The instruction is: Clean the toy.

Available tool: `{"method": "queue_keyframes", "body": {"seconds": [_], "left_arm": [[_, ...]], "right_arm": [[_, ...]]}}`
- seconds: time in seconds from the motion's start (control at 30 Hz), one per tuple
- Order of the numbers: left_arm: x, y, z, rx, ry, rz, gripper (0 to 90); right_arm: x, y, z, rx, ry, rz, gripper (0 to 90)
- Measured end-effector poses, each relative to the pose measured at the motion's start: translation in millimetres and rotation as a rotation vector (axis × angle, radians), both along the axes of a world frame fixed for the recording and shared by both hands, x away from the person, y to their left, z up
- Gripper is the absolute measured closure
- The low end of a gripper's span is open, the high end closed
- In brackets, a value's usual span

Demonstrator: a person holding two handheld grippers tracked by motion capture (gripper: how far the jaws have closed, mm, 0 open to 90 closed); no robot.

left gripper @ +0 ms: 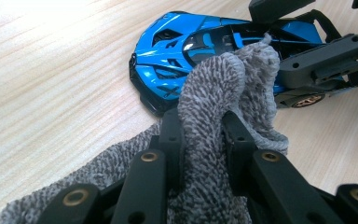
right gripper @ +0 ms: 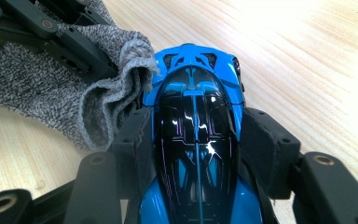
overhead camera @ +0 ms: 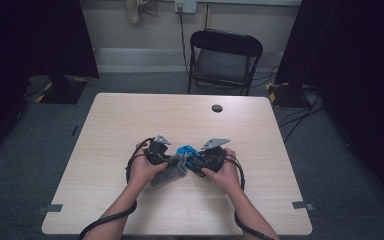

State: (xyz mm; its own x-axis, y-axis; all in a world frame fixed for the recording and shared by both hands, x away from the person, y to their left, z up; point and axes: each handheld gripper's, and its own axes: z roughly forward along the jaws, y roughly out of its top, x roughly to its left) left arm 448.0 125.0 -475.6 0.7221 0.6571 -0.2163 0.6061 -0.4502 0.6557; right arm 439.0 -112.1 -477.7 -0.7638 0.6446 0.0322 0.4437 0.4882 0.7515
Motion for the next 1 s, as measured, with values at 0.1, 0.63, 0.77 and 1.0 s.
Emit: {"method": "queue_keyframes", "body": {"seconds": [0.1, 0.63, 0.77, 1.0], "left_arm": [[0.4, 3.9, -0.9, -0.007, -0.006, 0.015, 74.4], [5.6, 17.0, 1.7, 0.022, -0.024, 0.09, 74.7], [5.0, 21.8, 3.6, 0.025, -0.031, 0.105, 74.7], [-8.2, 25.5, 18.9, -0.006, -0.039, 0.06, 75.0]], "right_arm": [[-0.3, -0.2, -0.4, 0.003, -0.003, -0.001, 45.2], [-0.8, 0.1, 0.0, -0.003, -0.003, 0.0, 45.1], [-0.4, -0.7, -0.6, 0.004, -0.004, 0.002, 45.1], [-0.6, -0.6, -0.6, 0.003, -0.004, 0.003, 45.1]]}}
